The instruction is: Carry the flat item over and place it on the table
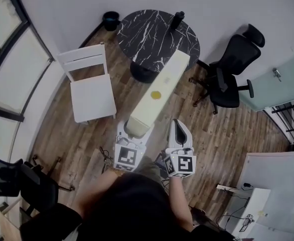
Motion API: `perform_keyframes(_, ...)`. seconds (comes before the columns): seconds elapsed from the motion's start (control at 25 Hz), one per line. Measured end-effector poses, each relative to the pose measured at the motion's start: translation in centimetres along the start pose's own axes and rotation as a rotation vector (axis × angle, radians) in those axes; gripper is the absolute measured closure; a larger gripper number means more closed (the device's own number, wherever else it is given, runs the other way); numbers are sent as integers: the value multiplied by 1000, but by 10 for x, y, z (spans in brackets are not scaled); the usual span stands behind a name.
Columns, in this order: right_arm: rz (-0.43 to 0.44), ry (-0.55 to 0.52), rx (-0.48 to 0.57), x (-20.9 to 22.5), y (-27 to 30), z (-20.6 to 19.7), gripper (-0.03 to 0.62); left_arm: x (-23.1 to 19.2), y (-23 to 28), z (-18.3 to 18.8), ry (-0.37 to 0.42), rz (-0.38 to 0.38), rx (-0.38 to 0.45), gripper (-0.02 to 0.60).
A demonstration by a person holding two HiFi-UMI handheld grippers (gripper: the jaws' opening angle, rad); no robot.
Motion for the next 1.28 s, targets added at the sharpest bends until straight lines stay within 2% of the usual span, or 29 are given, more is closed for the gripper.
perform_keyframes(0.16,-11,8,4,12,10,4,592,-9,10,-2,-4,-16,-15,293)
perform_keyframes(0.48,24,23,7,42,54,-1,592,-22,62,0,21,-14,-53,293)
perform_keyframes(0.64,74,28,1,71,84,1,592,-22,103,3,12,3,-86,293)
perform_keyframes(0.96,170,41,43,134,144,16,592,-17,192,33,57,25,-113,293)
perform_keyframes(1.12,219,33,59,161,159,22,592,-6,222,39,46,50,-139,293)
perform_keyframes(1.28,244,50,67,176,187,23,592,-17,242,39,62,93,-163,293)
Point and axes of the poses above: the fingertips, and each gripper's own axes: y forward along the fingers, x to its right, z out of its top, the point moved 6 cm from there along -y, backward along the fingers, and after that the axes turned 9 degrees about -x, right-handed, at the moved point
